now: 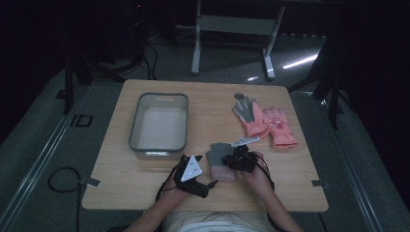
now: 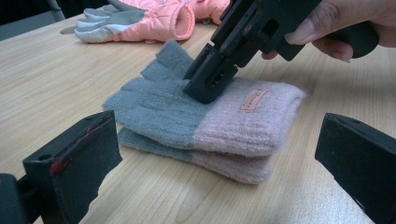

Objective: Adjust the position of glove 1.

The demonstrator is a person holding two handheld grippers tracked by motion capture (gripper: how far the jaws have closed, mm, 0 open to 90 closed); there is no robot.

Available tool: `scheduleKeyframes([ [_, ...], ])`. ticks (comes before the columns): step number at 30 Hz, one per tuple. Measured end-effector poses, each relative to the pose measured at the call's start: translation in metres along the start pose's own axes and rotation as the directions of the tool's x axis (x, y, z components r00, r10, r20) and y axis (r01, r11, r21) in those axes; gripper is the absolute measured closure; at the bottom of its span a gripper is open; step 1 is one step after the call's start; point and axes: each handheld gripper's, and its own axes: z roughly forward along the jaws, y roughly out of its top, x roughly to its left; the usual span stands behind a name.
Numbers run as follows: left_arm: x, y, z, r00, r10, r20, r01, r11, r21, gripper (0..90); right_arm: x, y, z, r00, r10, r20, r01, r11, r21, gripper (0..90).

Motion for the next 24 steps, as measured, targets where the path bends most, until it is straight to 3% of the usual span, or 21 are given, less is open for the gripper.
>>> scheduleKeyframes([
  [5,-0.001,0.0,0.001,0.9998,0.007,-0.016,-0.007,0.9999,0.015,0.0,-0.001,0.0,0.001,1.0,0.006,-0.001,-0.006,1.0,0.008,66.9],
  [8,-0.002,0.001,0.002,0.9986,0.006,-0.052,-0.004,0.9996,0.027,0.0,-0.003,0.001,0.0,0.9997,0.017,-0.015,-0.017,1.0,0.01,59.0],
  [11,-0.001,0.002,0.002,0.9994,0.012,-0.031,-0.012,0.9999,-0.004,0.0,-0.006,0.003,-0.006,0.9993,0.016,-0.034,-0.016,1.0,0.002,50.4],
  [14,0.0,0.006,0.0,0.9998,0.018,-0.007,-0.018,0.9996,-0.023,3.4,-0.009,0.006,-0.014,0.9994,0.015,-0.032,-0.016,1.0,-0.022,49.2],
  [16,-0.001,0.016,0.0,0.999,0.019,0.041,-0.018,0.9994,-0.029,3.6,-0.023,0.01,-0.029,0.9995,0.029,-0.016,-0.03,0.998,-0.06,50.0],
  [18,-0.003,0.025,0.003,0.9964,0.057,0.063,-0.058,0.9982,0.015,6.8,-0.034,0.013,-0.036,0.9988,0.048,0.0,-0.048,0.997,-0.068,51.3],
  [19,-0.003,0.025,0.003,0.9964,0.057,0.063,-0.058,0.9982,0.015,6.8,-0.034,0.013,-0.036,0.9988,0.048,0.0,-0.048,0.997,-0.068,51.3],
  [20,-0.007,0.033,0.009,0.993,0.086,0.081,-0.091,0.9937,0.065,6.8,-0.043,0.018,-0.041,0.9984,0.055,0.01,-0.054,0.996,-0.074,52.1],
  [22,-0.008,0.04,0.018,0.9915,0.08,0.102,-0.093,0.9866,0.134,7.7,-0.049,0.023,-0.043,0.9979,0.063,0.012,-0.062,0.995,-0.079,52.9],
  [24,-0.008,0.04,0.018,0.9915,0.08,0.102,-0.093,0.9866,0.134,8.3,-0.051,0.025,-0.042,0.9978,0.065,0.012,-0.064,0.995,-0.075,52.9],
])
